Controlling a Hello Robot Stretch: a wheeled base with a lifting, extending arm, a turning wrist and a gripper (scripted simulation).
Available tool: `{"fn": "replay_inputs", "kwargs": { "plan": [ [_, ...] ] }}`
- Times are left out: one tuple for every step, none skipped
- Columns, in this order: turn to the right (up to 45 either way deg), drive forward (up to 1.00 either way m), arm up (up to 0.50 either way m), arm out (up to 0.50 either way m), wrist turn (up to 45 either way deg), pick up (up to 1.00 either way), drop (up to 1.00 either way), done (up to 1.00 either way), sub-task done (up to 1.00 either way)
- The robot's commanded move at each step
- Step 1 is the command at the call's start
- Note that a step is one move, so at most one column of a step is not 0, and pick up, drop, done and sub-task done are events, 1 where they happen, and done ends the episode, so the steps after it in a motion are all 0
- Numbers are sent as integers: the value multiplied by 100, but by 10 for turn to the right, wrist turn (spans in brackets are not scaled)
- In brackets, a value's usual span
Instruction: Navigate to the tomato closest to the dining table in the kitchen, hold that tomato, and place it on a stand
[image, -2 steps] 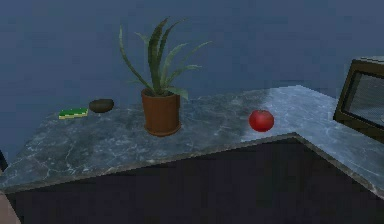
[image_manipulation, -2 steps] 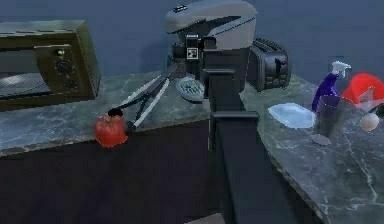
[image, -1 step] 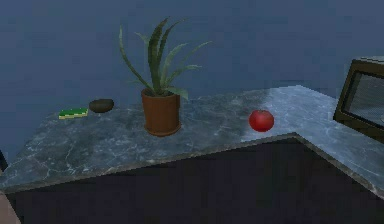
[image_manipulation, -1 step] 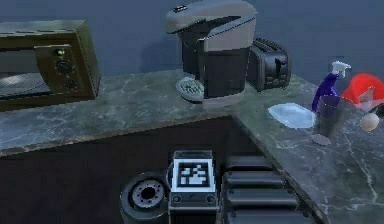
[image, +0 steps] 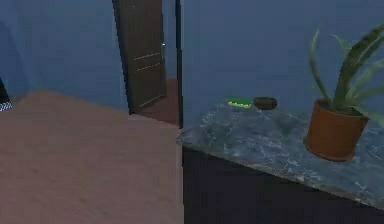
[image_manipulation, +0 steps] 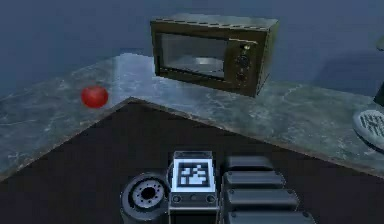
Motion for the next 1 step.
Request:
{"fn": "replay_inputs", "kwargs": {
  "plan": [
    [-450, 0, 0, 0, 0, 0, 0, 0, 0]
  ]
}}
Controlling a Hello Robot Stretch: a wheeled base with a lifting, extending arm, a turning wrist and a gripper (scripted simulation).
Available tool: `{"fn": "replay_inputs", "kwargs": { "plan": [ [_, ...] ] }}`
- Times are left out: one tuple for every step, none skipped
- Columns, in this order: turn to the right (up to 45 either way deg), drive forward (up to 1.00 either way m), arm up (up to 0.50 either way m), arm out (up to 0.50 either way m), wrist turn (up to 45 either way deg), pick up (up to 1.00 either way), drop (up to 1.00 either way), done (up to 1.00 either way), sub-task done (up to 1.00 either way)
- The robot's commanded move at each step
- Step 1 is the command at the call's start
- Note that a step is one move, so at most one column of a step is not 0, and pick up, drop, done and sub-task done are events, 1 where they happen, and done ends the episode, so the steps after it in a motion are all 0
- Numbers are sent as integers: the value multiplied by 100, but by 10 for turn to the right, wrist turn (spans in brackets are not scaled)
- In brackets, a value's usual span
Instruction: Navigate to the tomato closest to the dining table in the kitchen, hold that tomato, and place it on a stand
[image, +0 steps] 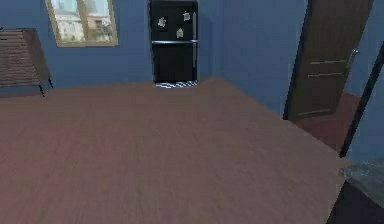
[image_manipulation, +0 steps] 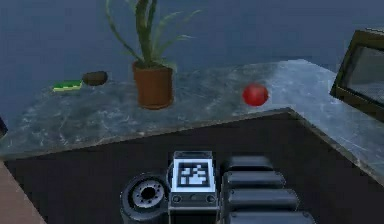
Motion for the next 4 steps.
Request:
{"fn": "replay_inputs", "kwargs": {
  "plan": [
    [-150, 0, 0, 0, 0, 0, 0, 0, 0],
    [0, 60, 0, 0, 0, 0, 0, 0, 0],
    [-450, 0, 0, 0, 0, 0, 0, 0, 0],
    [0, 40, 0, 0, 0, 0, 0, 0, 0]
  ]
}}
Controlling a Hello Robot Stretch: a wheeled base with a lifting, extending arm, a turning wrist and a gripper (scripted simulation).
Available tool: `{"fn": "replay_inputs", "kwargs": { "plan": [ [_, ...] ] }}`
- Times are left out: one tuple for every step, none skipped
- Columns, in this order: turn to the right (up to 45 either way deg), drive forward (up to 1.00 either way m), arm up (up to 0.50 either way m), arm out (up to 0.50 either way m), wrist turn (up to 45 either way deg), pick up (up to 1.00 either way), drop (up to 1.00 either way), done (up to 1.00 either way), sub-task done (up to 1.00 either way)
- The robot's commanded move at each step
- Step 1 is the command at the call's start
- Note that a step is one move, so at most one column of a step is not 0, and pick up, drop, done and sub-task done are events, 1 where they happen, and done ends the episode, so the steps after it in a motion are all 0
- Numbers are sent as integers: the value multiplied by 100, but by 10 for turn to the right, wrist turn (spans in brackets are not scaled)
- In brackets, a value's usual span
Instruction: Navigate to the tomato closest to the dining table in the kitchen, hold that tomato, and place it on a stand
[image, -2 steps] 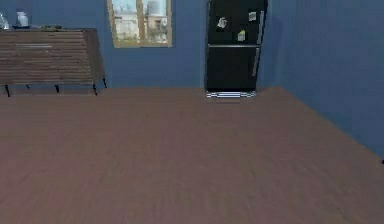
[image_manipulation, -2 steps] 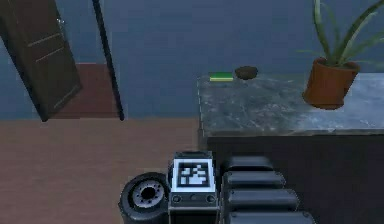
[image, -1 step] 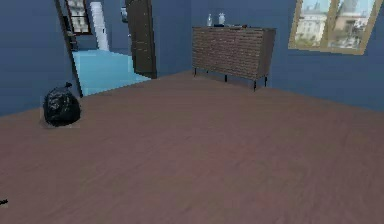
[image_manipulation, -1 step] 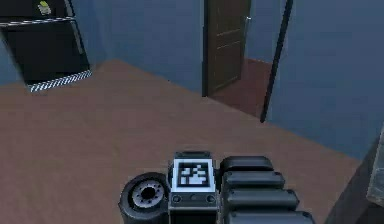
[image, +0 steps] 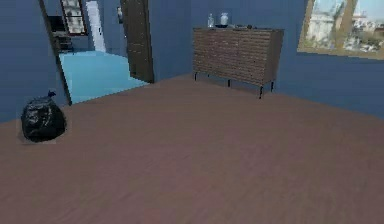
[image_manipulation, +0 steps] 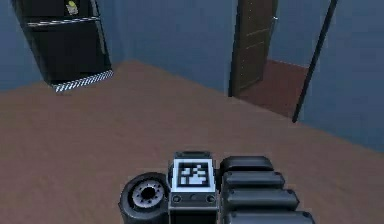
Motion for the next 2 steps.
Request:
{"fn": "replay_inputs", "kwargs": {
  "plan": [
    [-240, 0, 0, 0, 0, 0, 0, 0, 0],
    [0, 100, 0, 0, 0, 0, 0, 0, 0]
  ]
}}
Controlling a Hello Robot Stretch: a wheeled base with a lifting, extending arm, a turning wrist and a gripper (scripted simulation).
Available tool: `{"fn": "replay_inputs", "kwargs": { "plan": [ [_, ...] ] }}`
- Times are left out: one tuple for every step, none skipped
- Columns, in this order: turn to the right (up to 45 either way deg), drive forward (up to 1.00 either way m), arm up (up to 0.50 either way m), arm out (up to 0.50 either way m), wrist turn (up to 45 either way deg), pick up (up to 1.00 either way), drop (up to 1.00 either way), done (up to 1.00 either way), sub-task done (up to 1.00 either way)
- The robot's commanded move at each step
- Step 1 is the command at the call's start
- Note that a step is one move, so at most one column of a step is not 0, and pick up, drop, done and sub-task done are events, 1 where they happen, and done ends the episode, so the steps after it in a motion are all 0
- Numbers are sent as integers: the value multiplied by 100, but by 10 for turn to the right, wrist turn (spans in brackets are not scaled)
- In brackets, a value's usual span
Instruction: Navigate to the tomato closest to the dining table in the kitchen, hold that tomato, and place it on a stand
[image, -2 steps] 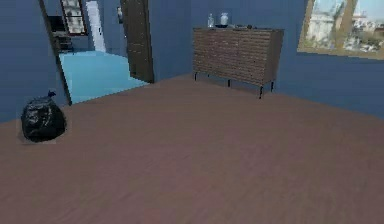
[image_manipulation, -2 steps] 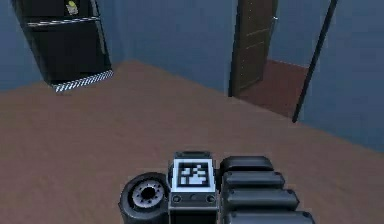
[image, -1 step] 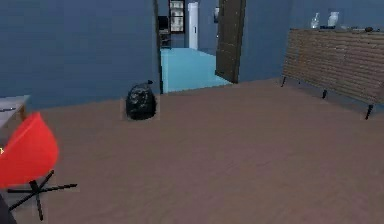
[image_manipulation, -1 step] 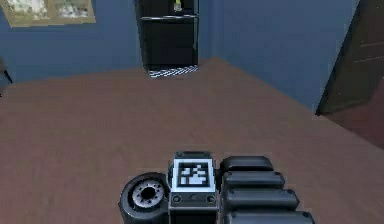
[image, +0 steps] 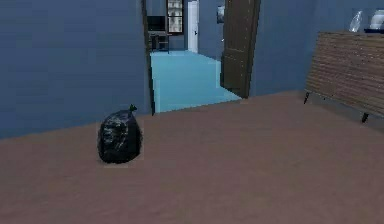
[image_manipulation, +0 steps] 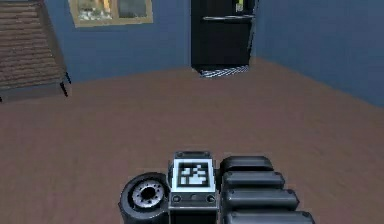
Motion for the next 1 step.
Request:
{"fn": "replay_inputs", "kwargs": {
  "plan": [
    [0, 100, 0, 0, 0, 0, 0, 0, 0]
  ]
}}
